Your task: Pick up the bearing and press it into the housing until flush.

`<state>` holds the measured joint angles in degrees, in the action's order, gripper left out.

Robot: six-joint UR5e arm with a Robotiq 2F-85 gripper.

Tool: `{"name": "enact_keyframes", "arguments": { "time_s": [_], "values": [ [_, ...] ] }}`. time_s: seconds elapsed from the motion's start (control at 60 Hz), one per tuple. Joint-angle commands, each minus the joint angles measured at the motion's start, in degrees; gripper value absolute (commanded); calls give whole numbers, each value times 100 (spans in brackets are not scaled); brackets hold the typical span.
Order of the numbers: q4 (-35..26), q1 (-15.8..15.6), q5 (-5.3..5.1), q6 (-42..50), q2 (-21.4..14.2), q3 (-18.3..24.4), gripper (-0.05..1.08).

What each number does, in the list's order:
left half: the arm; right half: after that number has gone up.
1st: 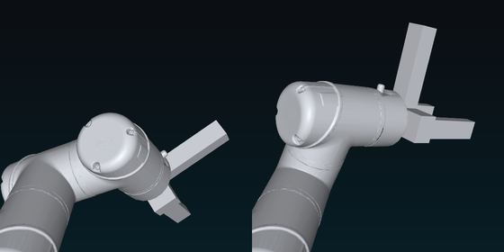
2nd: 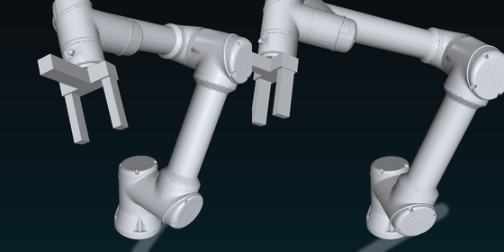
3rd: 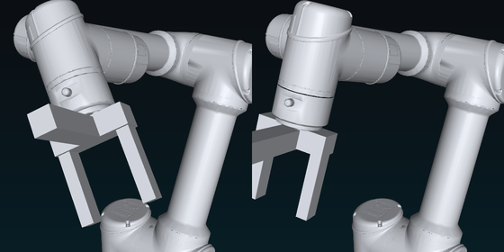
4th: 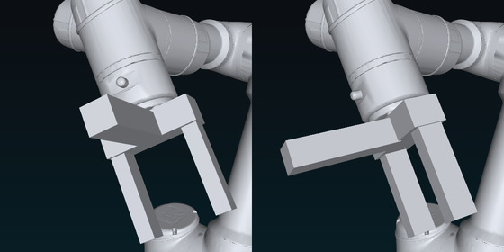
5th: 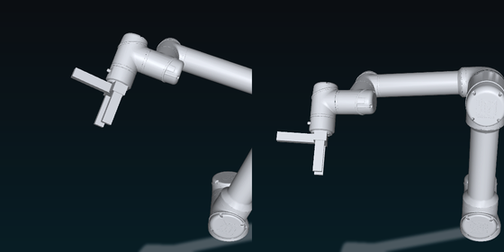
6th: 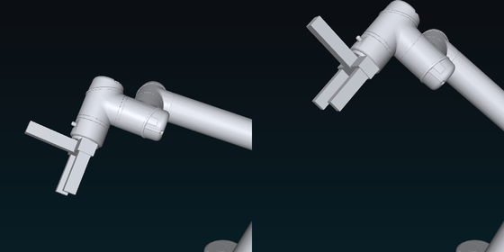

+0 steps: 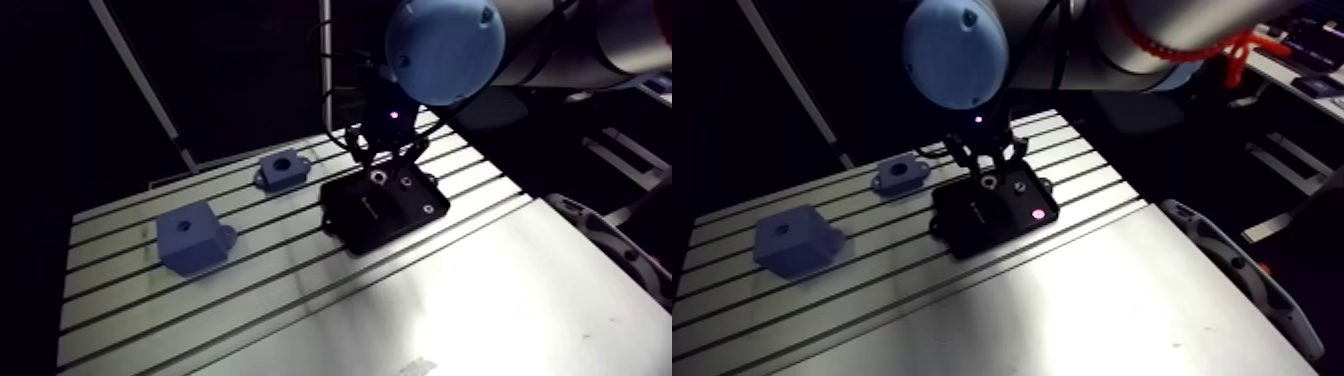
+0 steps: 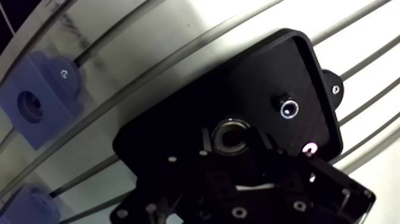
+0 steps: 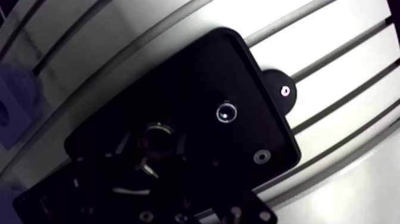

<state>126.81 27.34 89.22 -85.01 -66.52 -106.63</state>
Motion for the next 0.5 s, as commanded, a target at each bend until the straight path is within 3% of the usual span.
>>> {"name": "enact_keyframes", "arguments": {
  "time_s": [0.017,0.217,0.5],
  "values": [
    [-422,-17,-14,-400,-353,47,65],
    [-1161,-109,-31,-1194,-747,355,66],
    [-1399,-503,29,-1820,-755,830,68]
  ]
}}
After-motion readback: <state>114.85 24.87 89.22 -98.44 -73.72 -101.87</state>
